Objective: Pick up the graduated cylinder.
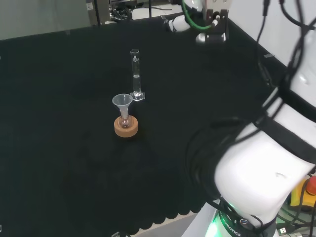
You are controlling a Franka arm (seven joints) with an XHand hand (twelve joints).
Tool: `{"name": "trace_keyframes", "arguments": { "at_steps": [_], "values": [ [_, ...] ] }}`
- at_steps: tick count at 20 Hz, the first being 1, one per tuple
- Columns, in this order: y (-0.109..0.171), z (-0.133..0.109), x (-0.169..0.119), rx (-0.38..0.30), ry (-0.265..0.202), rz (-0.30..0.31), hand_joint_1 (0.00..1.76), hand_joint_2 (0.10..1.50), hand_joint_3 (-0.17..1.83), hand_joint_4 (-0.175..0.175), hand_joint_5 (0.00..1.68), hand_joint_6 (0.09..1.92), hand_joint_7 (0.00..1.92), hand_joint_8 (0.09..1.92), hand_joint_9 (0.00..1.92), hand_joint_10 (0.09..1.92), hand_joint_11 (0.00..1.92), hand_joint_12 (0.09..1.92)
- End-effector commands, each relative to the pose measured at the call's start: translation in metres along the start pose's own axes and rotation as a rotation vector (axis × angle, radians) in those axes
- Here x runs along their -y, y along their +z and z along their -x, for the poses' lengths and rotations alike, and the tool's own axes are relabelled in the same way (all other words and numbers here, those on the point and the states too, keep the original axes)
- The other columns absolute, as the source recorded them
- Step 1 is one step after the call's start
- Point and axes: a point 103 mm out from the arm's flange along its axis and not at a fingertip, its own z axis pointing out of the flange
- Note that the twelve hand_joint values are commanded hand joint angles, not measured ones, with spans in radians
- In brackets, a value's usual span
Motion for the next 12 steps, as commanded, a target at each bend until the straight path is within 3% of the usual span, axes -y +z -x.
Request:
{"name": "trace_keyframes", "arguments": {
  "at_steps": [1,8,12],
  "values": [
    [0.143,-0.026,-0.014,-0.224,-0.07,-0.109,0.66,0.89,0.17,-0.036,0.27,0.09,0.12,0.63,0.32,0.69,0.04,1.4],
    [0.155,-0.03,-0.015,-0.299,-0.129,-0.051,0.77,0.84,0.18,-0.043,0.28,0.09,0.15,0.66,0.35,0.68,0.09,1.39],
    [0.167,-0.028,-0.014,-0.421,-0.153,-0.017,0.86,0.75,0.33,-0.061,0.31,0.09,0.25,0.67,0.48,0.61,0.19,1.36]
  ]
}}
